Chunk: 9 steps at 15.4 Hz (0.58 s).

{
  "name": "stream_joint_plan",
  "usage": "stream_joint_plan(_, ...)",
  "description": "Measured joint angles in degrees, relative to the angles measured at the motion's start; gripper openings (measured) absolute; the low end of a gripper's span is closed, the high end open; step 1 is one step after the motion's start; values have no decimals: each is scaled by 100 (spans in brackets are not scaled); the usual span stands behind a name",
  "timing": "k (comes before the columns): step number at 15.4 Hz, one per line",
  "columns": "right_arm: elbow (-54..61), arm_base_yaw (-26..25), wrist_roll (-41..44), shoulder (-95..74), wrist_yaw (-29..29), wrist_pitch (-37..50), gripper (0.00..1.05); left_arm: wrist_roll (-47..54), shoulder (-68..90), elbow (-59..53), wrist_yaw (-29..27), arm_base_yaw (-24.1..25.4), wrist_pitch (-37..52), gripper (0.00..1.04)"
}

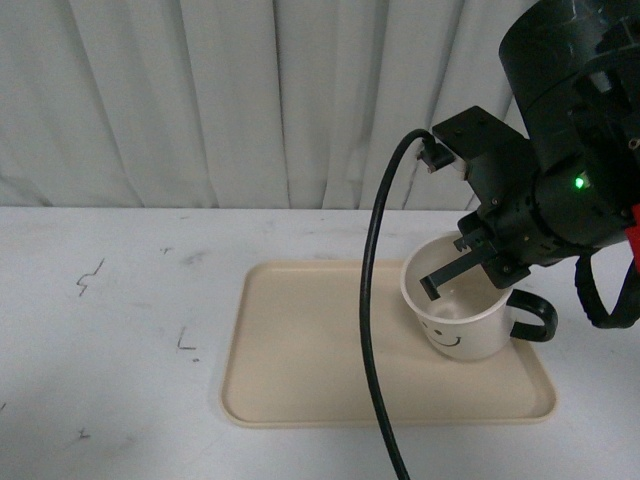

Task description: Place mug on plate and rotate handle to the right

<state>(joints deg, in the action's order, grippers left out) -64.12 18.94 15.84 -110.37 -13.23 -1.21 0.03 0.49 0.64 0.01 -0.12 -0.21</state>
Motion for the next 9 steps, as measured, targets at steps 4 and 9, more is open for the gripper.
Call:
stream_joint_plan(4,70,-61,986,280,1703,199,4,0,0,0,-2,0,0,98)
stream_joint_plan(9,234,-146,1128,389,2682,168,4,0,0,0,-2,0,0,98)
